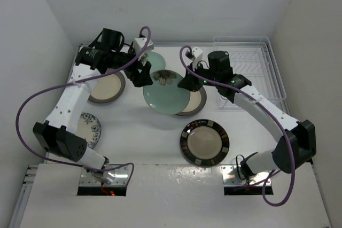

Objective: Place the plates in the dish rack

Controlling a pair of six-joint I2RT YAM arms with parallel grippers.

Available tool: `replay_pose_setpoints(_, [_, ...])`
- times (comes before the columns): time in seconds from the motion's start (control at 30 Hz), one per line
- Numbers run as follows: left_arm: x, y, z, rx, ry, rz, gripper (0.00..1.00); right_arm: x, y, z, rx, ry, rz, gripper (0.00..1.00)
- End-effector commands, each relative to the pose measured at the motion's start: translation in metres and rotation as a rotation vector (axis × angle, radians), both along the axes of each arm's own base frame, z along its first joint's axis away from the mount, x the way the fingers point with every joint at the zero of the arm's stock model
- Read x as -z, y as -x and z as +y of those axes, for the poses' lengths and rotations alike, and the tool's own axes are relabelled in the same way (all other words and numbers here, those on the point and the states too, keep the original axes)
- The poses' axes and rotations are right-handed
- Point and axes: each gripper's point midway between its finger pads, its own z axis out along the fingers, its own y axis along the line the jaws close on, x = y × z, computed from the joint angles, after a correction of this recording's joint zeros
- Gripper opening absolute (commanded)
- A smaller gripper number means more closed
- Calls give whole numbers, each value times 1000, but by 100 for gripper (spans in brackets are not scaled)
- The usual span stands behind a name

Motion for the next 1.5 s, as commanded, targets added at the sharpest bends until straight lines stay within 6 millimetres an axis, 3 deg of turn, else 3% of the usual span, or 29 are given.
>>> replay_pose_setpoints(0.0, [-11, -25, 8, -61, -10, -65, 94, -81, -24, 8, -15, -139, -204, 0])
replay_pose_setpoints(0.17, [-9, -36, 16, -101, -38, -74, 94, -83, -39, 1, -5, -143, -214, 0])
replay_pose_setpoints(0.47, [-3, -50, 32, -184, -96, -85, 94, -111, -62, -16, 46, -147, -248, 0])
replay_pose_setpoints(0.6, [-5, -59, 43, -244, -107, -100, 94, -118, -82, -32, 137, -123, -241, 0])
replay_pose_setpoints(0.7, [-12, -80, 50, -298, -113, -145, 95, -128, -102, -51, 253, -93, -260, 0])
replay_pose_setpoints(0.73, [-11, -85, 55, -334, -109, -131, 95, -147, -109, -59, 290, -104, -294, 0])
replay_pose_setpoints(0.77, [-11, -92, 55, -347, -109, -127, 95, -146, -116, -73, 355, -76, -282, 0])
replay_pose_setpoints(0.9, [-2, -101, 54, -351, -82, -94, 95, -183, -138, -115, 518, -10, -371, 0])
replay_pose_setpoints(1.03, [10, -108, 54, -357, -94, -79, 95, -207, -154, -182, 731, 12, -418, 0])
replay_pose_setpoints(1.1, [14, -109, 58, -366, -114, -80, 95, -212, -157, -195, 759, -7, -442, 0])
replay_pose_setpoints(1.23, [29, -109, 68, -406, -192, -72, 95, -203, -175, -247, 886, 9, -458, 0])
replay_pose_setpoints(1.27, [31, -105, 62, -379, -206, -74, 95, -200, -182, -253, 894, 2, -452, 0])
replay_pose_setpoints(1.3, [34, -100, 58, -357, -214, -73, 95, -202, -185, -275, 934, -8, -457, 0])
replay_pose_setpoints(1.37, [42, -92, 51, -327, -239, -72, 95, -193, -196, -289, 967, 4, -447, 0])
replay_pose_setpoints(1.4, [51, -90, 51, -322, -273, -65, 98, -200, -198, -301, 1005, 17, -467, 0])
replay_pose_setpoints(1.43, [74, -84, 58, -347, -348, -33, 99, -196, -202, -313, 1030, 45, -470, 0])
replay_pose_setpoints(1.47, [82, -78, 50, -322, -385, -43, 99, -200, -207, -322, 1058, 60, -479, 0])
